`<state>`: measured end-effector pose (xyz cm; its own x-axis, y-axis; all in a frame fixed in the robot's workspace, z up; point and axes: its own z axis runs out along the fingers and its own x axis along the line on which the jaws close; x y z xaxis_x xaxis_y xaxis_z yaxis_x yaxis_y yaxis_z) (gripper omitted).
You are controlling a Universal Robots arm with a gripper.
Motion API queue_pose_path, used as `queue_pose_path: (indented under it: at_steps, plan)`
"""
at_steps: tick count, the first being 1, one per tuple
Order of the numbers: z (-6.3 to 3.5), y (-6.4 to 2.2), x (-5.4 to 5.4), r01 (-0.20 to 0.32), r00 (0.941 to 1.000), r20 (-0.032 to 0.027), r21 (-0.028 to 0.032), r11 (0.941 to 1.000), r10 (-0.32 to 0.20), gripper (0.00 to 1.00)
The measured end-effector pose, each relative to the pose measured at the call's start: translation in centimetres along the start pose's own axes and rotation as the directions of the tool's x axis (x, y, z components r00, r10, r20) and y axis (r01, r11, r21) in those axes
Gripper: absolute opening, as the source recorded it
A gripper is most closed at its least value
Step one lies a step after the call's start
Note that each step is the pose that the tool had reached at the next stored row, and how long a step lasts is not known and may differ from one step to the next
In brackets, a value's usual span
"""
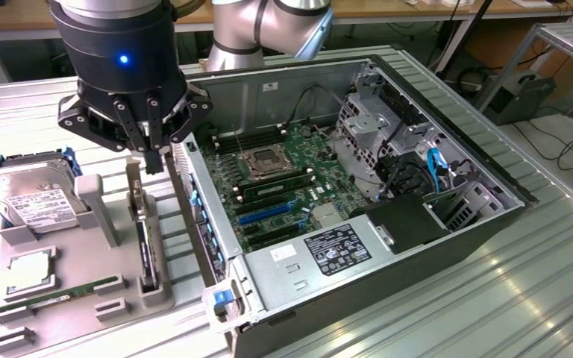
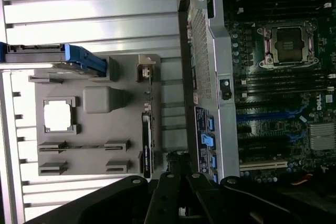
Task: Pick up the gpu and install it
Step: 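Reach for the gpu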
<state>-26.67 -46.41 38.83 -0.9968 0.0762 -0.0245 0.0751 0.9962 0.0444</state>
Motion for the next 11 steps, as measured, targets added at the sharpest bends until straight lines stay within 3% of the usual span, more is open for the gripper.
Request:
queue_pose_path:
  at_steps: [11]
  plan:
    - [-0.03, -0.89, -0.07, 0.000, 1.0000, 0.0000, 0.0000, 1.0000, 0.000, 0.11]
